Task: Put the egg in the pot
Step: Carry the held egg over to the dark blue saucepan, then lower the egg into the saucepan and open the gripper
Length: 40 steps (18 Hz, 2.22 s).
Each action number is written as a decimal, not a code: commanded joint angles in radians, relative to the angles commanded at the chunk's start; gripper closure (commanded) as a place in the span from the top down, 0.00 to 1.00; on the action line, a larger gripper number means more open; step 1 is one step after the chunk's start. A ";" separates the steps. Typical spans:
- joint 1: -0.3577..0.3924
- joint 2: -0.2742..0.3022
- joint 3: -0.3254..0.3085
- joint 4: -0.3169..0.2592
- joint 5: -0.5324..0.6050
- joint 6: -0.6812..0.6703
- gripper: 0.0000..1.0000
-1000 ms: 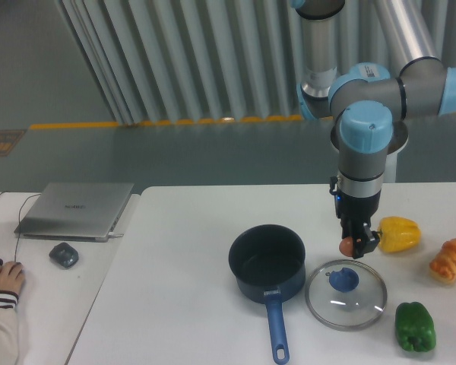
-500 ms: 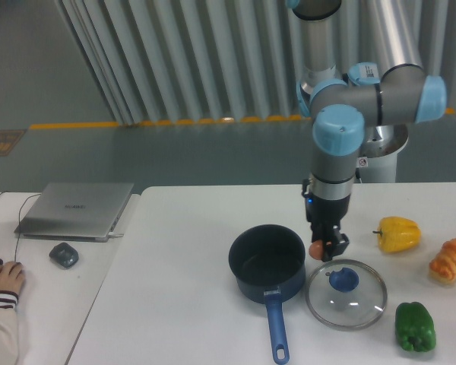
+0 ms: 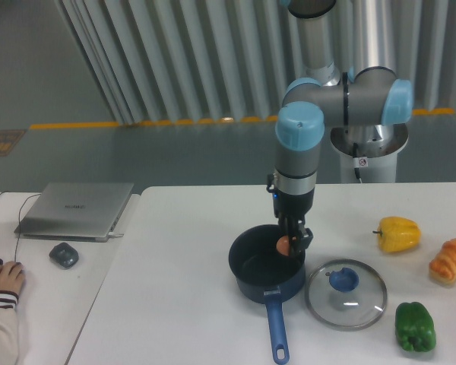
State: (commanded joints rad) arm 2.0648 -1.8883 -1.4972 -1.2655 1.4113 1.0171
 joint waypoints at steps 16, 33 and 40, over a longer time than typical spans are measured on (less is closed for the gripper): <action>-0.066 -0.069 -0.014 0.008 0.008 -0.028 0.36; -0.081 -0.104 -0.035 0.048 0.014 -0.022 0.36; -0.083 -0.112 -0.037 0.049 0.017 -0.022 0.37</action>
State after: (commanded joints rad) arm 1.9819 -2.0003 -1.5340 -1.2164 1.4281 0.9956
